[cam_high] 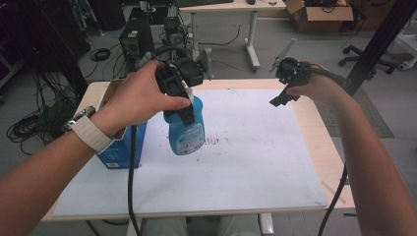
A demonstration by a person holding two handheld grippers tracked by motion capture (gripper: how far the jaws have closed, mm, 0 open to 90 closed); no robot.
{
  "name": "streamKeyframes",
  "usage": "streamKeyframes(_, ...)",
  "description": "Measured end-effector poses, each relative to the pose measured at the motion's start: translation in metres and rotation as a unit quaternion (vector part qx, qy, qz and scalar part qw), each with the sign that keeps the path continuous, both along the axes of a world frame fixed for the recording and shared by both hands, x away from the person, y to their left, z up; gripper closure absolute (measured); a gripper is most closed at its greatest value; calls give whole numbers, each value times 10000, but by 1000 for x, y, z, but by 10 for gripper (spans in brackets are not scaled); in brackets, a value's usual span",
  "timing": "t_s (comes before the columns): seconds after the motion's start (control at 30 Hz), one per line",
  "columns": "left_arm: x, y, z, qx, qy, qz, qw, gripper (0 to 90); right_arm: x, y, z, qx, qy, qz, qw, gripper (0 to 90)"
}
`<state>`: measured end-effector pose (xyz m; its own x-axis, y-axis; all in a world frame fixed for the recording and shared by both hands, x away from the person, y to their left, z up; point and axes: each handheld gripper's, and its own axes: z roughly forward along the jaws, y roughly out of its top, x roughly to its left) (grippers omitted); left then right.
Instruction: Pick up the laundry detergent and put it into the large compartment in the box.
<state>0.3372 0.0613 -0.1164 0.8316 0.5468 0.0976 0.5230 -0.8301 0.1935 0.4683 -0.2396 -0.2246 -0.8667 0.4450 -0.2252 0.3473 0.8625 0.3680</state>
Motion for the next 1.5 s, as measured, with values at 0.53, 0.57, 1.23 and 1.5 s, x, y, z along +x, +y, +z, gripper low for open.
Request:
streamKeyframes(0.53, 19, 42, 54, -10, -70, 1591, 9872, 378, 1, 3, 2, 37, -41, 75, 10000, 99)
streamKeyframes(0.57, 21, 46, 57, -48, -48, 1752, 9845, 378, 1, 3, 2, 50, -52, 91, 9999, 98)
streamKeyframes(1.23, 53, 121, 72, -95, 177, 3562, 9342, 377, -1, 4, 3, 45, -134, 143, 9998, 97)
streamKeyframes(1.5, 65, 149, 63, 24, 141, 4225, 9062, 378, 1, 1, 3, 35, -143, 127, 9998, 96)
